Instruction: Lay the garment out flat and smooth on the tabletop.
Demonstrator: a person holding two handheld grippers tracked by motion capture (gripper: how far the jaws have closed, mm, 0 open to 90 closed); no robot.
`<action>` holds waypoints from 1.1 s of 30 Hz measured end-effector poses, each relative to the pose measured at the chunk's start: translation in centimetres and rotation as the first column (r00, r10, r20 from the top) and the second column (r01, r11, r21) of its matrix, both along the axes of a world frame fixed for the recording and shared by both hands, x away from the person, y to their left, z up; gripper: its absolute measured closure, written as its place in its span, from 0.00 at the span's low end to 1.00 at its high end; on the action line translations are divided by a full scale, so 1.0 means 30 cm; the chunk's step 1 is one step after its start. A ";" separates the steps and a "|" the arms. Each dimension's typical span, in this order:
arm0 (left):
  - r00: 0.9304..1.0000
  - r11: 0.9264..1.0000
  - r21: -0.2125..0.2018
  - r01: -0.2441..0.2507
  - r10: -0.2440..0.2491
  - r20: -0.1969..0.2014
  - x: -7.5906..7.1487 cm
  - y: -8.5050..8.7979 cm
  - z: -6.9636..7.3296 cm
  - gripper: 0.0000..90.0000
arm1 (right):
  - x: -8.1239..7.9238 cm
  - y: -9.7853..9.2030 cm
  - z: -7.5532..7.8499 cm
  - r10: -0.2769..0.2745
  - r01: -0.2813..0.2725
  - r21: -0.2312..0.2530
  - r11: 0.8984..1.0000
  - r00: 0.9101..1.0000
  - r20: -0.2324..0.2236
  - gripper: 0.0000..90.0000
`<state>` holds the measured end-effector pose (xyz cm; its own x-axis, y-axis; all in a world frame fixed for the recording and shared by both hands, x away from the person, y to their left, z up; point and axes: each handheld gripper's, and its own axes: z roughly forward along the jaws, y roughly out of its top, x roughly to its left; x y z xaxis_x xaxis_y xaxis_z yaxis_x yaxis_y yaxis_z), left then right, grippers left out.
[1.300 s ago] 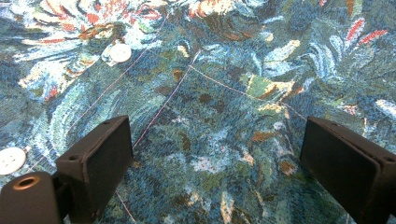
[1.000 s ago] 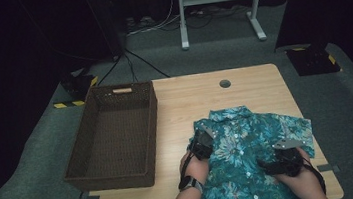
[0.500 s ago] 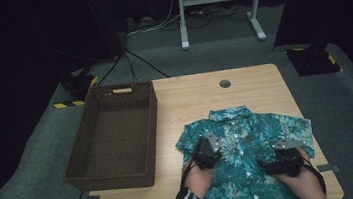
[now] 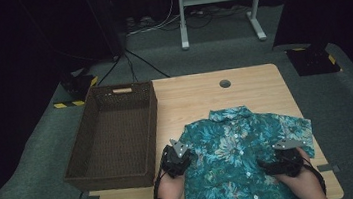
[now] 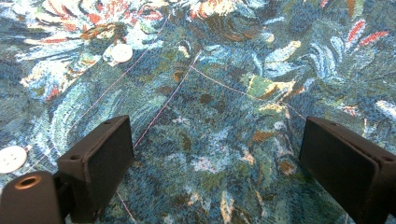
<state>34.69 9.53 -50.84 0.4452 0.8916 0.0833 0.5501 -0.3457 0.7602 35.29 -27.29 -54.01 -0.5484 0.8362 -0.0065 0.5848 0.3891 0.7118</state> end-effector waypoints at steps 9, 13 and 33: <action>0.997 1.000 -0.008 0.005 -0.005 -0.071 -0.004 -0.003 -0.052 0.70 | 0.001 0.000 0.001 0.001 -0.001 -0.002 1.000 1.000 -0.001 0.11; 0.997 1.000 -0.011 0.020 -0.020 -0.078 0.023 -0.046 -0.054 0.68 | 0.000 0.000 0.001 0.002 -0.002 -0.001 1.000 1.000 -0.002 0.11; 0.998 0.998 0.002 0.065 -0.065 0.005 0.043 -0.113 0.019 0.64 | 0.001 -0.002 0.001 0.011 -0.011 -0.001 1.000 1.000 -0.003 0.11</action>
